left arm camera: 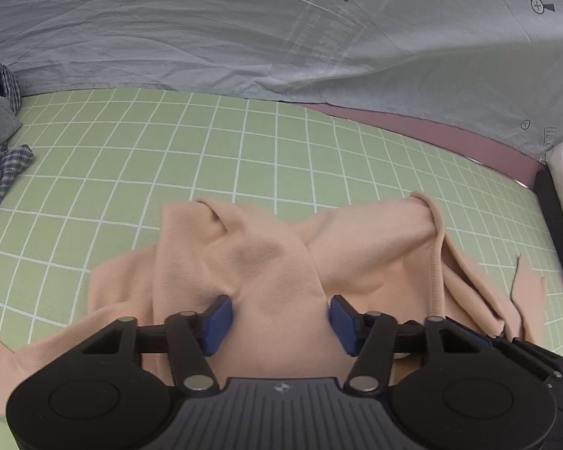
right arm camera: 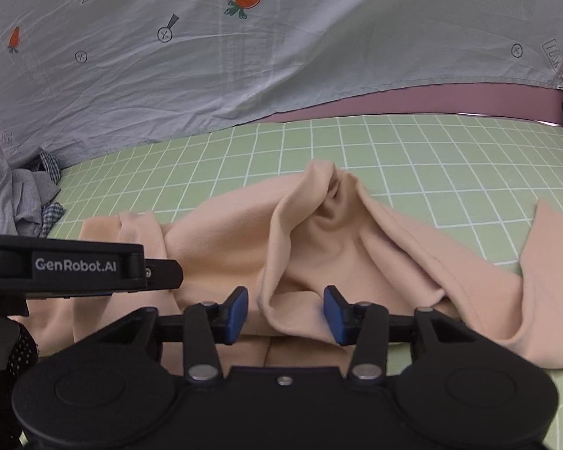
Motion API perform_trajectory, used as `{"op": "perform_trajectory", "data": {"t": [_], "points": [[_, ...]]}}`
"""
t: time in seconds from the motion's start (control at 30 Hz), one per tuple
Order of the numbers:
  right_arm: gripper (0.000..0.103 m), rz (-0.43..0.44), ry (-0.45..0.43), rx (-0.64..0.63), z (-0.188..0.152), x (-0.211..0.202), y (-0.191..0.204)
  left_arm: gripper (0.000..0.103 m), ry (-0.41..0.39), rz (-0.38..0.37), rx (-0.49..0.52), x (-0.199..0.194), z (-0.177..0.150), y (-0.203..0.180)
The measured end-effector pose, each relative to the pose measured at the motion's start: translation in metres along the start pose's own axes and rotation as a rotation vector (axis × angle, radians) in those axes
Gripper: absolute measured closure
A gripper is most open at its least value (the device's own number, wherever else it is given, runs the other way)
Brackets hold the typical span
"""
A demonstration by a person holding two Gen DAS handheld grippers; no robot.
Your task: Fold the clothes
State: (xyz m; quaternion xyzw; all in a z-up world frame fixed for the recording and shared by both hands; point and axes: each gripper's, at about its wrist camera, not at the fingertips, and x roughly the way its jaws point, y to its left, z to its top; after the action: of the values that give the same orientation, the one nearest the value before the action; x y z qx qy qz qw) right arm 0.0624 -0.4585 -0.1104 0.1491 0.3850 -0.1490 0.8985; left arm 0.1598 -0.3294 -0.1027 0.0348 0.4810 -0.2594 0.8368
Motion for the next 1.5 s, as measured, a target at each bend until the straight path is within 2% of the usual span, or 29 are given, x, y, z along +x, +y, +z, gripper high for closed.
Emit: {"op": "perform_trajectory", "data": {"t": [0.03, 0.1, 0.2, 0.27, 0.3, 0.47, 0.63, 0.73, 0.87, 1.0, 1.07, 1.17, 1.23, 1.3, 1.37, 1.43, 1.5], "points": [[0.076, 0.002, 0.001, -0.011, 0.000, 0.000, 0.000, 0.072, 0.004, 0.008, 0.007, 0.001, -0.001, 0.002], [0.096, 0.012, -0.012, -0.004, 0.000, -0.004, -0.004, 0.086, 0.004, -0.010, -0.030, -0.004, -0.003, 0.012], [0.097, 0.024, -0.035, 0.027, 0.002, -0.016, -0.013, 0.089, -0.019, -0.059, -0.075, -0.023, -0.004, 0.026], [0.097, 0.028, -0.064, 0.033, 0.000, -0.035, -0.015, 0.092, -0.056, -0.067, -0.069, -0.046, -0.006, 0.028], [0.097, 0.030, -0.080, 0.034, -0.002, -0.045, -0.016, 0.098, -0.074, -0.068, -0.069, -0.058, -0.008, 0.029], [0.097, 0.009, -0.159, 0.057, -0.025, -0.102, -0.027, 0.098, -0.134, -0.103, -0.157, -0.120, -0.029, 0.050], [0.098, -0.030, -0.184, 0.108, -0.059, -0.148, -0.049, 0.098, -0.152, -0.073, -0.196, -0.155, -0.072, 0.068], [0.100, -0.049, -0.174, 0.138, -0.077, -0.168, -0.061, 0.098, -0.116, -0.068, -0.265, -0.166, -0.109, 0.085], [0.100, -0.049, -0.106, 0.208, -0.109, -0.181, -0.080, 0.098, -0.025, -0.064, -0.388, -0.163, -0.161, 0.110], [0.100, -0.037, 0.006, 0.232, -0.141, -0.175, -0.086, 0.098, 0.063, 0.015, -0.407, -0.147, -0.196, 0.113], [0.100, -0.035, 0.050, 0.231, -0.150, -0.171, -0.086, 0.097, 0.102, 0.031, -0.421, -0.143, -0.205, 0.114], [0.099, -0.033, 0.091, 0.212, -0.159, -0.167, -0.083, 0.089, 0.098, 0.059, -0.374, -0.146, -0.207, 0.108], [0.091, -0.034, 0.098, 0.198, -0.161, -0.167, -0.081, 0.067, 0.091, 0.067, -0.346, -0.147, -0.205, 0.104], [0.068, -0.025, 0.102, 0.198, -0.163, -0.167, -0.079, 0.062, 0.088, 0.066, -0.342, -0.145, -0.201, 0.102], [0.067, -0.026, 0.114, 0.191, -0.164, -0.164, -0.078, 0.057, 0.086, 0.066, -0.336, -0.142, -0.197, 0.098], [0.067, -0.032, 0.142, 0.176, -0.166, -0.157, -0.076, 0.047, 0.085, 0.067, -0.329, -0.139, -0.192, 0.092], [0.065, -0.038, 0.166, 0.156, -0.167, -0.151, -0.074, 0.040, 0.077, 0.072, -0.280, -0.135, -0.187, 0.082]]}}
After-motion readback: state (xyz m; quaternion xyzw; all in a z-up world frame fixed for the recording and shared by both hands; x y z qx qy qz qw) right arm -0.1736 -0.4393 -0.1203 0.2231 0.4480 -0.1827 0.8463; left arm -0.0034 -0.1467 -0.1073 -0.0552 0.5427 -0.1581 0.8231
